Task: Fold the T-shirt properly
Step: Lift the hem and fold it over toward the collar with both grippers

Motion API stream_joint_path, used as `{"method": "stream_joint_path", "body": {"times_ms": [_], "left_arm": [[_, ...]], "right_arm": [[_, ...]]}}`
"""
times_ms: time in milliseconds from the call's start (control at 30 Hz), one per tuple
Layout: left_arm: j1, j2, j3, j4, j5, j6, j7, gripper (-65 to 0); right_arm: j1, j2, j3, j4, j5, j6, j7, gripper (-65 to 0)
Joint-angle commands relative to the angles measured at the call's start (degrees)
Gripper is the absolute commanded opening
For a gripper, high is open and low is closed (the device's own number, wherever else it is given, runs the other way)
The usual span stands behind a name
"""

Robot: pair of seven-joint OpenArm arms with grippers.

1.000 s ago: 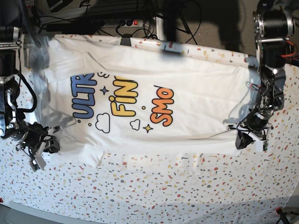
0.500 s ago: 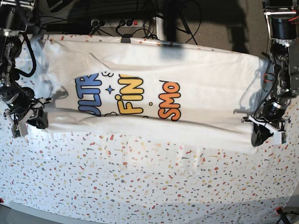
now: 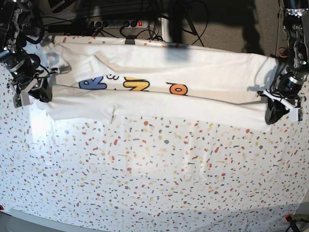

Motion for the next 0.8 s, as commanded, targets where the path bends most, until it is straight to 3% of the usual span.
{"method": "stream_joint_path", "body": {"times_ms": [0, 267, 467, 633, 767], "left_arm": [[-0.1, -1.0, -0.4, 1.1, -0.8, -0.2, -0.9, -65.0], [2.3, -1.0, -0.4, 1.1, -0.1, -0.2, 0.4, -65.0], [2.9, -1.0, -0.4, 1.1, -0.2, -0.2, 3.1, -65.0], [2.9, -1.8, -0.4, 1.1, -0.1, -0.2, 3.9, -65.0], [2.9, -2.6, -0.4, 1.1, -0.1, -0.2, 4.4, -65.0]], "right_arm": [[-0.5, 1.2, 0.6, 1.0, -0.5, 0.1, 2.1, -65.0], [-4.8, 0.7, 0.6, 1.0, -3.8, -0.1, 3.6, -65.0], [-5.1, -2.9, 0.9, 1.0, -8.4, -1.2, 4.7, -65.0], [-6.1, -5.8, 2.9, 1.0, -8.9, -1.1, 6.5, -65.0], [-6.3, -6.6, 3.7, 0.9, -12.7, -1.2, 6.6, -65.0]]}}
